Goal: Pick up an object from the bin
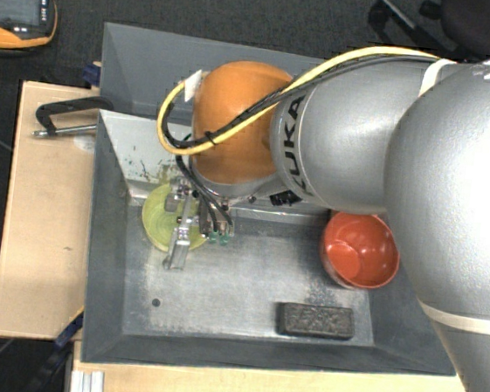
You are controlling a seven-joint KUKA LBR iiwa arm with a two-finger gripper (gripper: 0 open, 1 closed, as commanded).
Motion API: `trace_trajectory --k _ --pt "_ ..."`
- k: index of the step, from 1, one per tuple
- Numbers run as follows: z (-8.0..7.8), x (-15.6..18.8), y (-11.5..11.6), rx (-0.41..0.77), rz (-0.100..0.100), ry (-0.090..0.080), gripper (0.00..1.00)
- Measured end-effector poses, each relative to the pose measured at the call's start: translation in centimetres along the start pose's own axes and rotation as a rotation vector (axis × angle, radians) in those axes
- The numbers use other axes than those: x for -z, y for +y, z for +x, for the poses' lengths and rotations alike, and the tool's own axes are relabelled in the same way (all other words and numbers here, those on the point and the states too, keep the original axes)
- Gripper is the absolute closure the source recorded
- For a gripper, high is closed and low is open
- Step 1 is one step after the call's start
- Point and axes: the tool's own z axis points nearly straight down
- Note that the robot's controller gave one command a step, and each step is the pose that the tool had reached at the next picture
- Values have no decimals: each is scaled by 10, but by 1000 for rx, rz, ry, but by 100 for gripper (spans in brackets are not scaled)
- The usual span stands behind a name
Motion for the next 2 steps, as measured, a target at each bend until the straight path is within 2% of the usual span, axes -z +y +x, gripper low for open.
trace_trajectory --k 1,2 --pt "-16 -59 -88 40 3 4 0" --pt "-16 -55 -82 47 -3 -1 100"
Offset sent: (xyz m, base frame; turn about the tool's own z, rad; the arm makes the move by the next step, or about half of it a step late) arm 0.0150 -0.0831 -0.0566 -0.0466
